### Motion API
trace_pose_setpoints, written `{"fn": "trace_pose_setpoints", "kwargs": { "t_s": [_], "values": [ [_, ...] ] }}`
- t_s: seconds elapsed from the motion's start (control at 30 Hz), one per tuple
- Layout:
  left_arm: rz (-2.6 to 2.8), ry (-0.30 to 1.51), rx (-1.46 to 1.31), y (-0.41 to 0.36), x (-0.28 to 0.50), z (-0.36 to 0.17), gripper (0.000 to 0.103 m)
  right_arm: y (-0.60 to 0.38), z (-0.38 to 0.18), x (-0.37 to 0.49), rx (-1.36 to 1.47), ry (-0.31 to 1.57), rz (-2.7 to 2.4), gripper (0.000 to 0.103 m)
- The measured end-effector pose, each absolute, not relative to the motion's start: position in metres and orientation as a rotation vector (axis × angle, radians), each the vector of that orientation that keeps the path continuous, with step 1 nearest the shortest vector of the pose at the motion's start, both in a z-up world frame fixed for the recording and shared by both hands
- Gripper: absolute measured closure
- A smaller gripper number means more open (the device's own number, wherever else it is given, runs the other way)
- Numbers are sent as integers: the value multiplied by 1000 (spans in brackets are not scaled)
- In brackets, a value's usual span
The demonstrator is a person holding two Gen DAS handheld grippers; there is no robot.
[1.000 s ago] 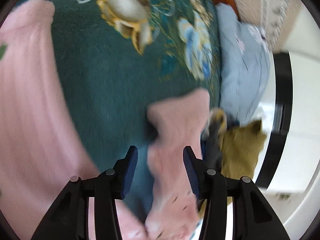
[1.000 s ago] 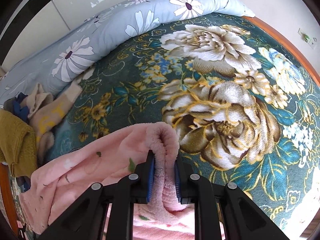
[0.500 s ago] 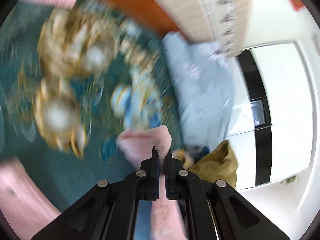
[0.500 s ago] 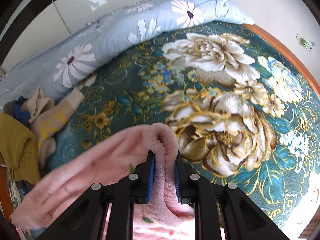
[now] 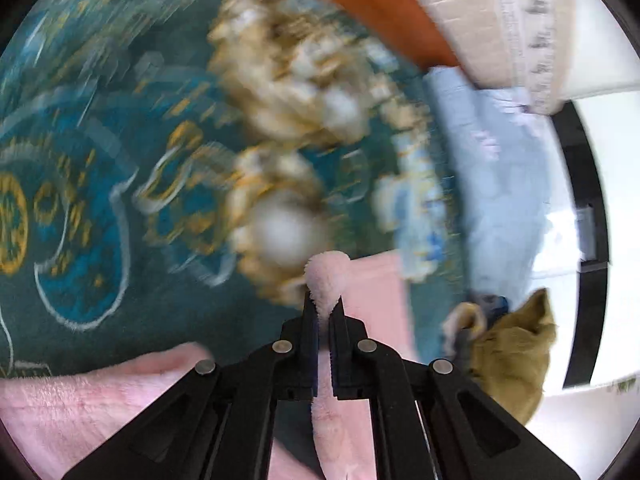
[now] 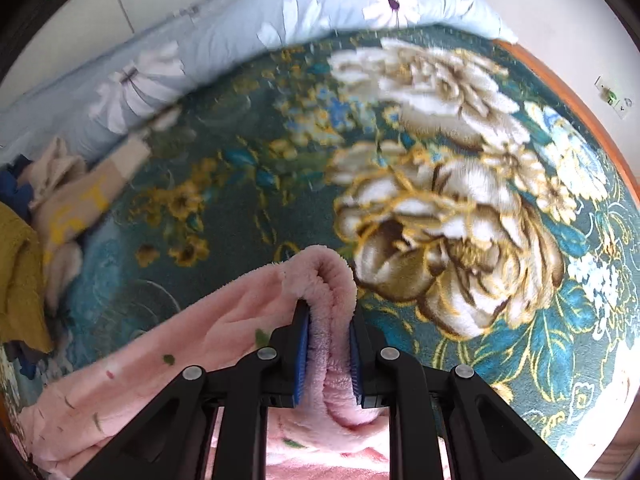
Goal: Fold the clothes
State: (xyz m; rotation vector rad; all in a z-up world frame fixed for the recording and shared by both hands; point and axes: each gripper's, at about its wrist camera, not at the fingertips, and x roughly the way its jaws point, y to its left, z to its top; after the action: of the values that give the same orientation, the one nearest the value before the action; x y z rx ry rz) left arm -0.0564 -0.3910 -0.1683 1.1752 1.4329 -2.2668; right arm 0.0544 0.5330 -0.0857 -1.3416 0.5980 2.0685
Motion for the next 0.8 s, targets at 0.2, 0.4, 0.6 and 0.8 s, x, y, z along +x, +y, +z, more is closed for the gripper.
{"fn": "trace_pose_setpoints", "kwargs": {
  "t_s": [0.2,0.4,0.6,0.8],
  "values": [
    [-2466,1428,1048,-384,-75,-107,99,531,-58,52,-1227,601,2164,84],
    [-2295,1310,1202,-401,-38,-153,99,530,-83,61,-1355,568,2126,84],
    [-2078,1361,1266,-416,-11,-202,99,527,-112,76,-1449,591,2063,84],
    [-2060,1313,1378,-416,-20,-193,92,531,-100,78,-1456,611,2076,79]
  ]
}}
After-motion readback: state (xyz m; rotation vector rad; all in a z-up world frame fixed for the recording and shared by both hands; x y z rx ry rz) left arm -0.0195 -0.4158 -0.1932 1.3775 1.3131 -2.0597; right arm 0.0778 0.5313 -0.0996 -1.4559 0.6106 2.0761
